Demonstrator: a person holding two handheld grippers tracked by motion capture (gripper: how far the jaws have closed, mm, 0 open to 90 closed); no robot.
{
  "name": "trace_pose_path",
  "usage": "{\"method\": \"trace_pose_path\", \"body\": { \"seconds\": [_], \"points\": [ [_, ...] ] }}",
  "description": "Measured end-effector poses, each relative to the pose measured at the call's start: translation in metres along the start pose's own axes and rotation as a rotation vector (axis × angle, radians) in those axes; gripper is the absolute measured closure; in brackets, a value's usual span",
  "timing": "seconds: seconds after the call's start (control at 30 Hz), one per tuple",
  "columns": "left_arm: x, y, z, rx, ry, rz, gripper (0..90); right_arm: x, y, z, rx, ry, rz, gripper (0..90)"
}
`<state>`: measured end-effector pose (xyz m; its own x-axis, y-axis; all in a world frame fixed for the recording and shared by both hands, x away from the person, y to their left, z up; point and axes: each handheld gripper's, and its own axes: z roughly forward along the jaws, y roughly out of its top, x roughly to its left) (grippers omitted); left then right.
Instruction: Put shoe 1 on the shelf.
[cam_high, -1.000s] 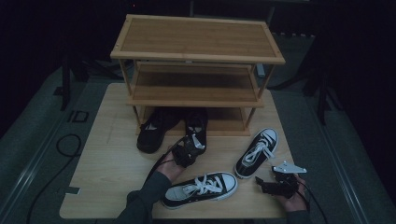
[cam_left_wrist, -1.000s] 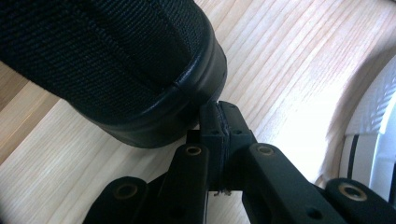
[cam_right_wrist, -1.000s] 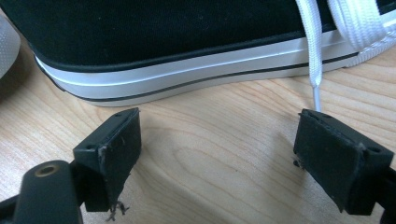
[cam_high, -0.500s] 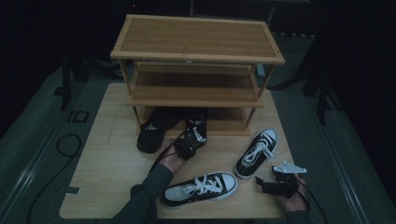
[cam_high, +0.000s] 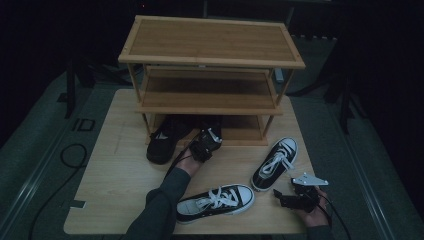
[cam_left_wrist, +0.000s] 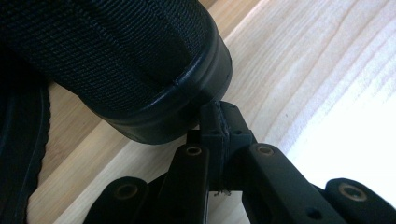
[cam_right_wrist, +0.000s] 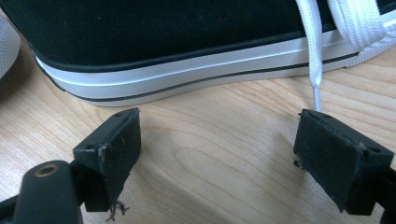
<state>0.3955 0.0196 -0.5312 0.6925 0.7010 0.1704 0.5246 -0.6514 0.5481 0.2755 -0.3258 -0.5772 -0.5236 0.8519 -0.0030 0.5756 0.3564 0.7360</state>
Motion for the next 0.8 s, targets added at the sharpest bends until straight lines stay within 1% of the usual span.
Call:
{"method": "trace_pose_path", "body": {
  "seconds": [0.17,0.23,0.33,0.43,0.57,0.7,0.8],
  "points": [
    [0.004,0.003,0.003,0.006,0.008,-0.019,89.5,0.000,0.000,0.000,0.000,0.000,0.000,14.9],
    [0.006,0.003,0.004,0.006,-0.001,-0.026,89.4,0.000,0.000,0.000,0.000,0.000,-0.001,14.9],
    [0.005,0.002,0.002,0.008,0.005,-0.022,87.5,0.000,0.000,0.000,0.000,0.000,0.000,14.8],
    [0.007,-0.003,-0.003,0.003,-0.005,-0.030,87.5,0.000,0.000,0.000,0.000,0.001,-0.001,14.8],
    [0.010,-0.014,-0.012,-0.002,-0.029,-0.050,87.5,0.000,0.000,0.000,0.000,0.001,0.000,14.8],
    [0.010,-0.026,-0.020,-0.017,-0.037,-0.069,87.6,0.000,0.000,0.000,0.000,0.001,0.000,14.8],
    [0.012,-0.034,-0.027,-0.024,-0.037,-0.075,87.6,0.000,0.000,0.000,0.000,0.000,0.000,14.8]
  ]
}}
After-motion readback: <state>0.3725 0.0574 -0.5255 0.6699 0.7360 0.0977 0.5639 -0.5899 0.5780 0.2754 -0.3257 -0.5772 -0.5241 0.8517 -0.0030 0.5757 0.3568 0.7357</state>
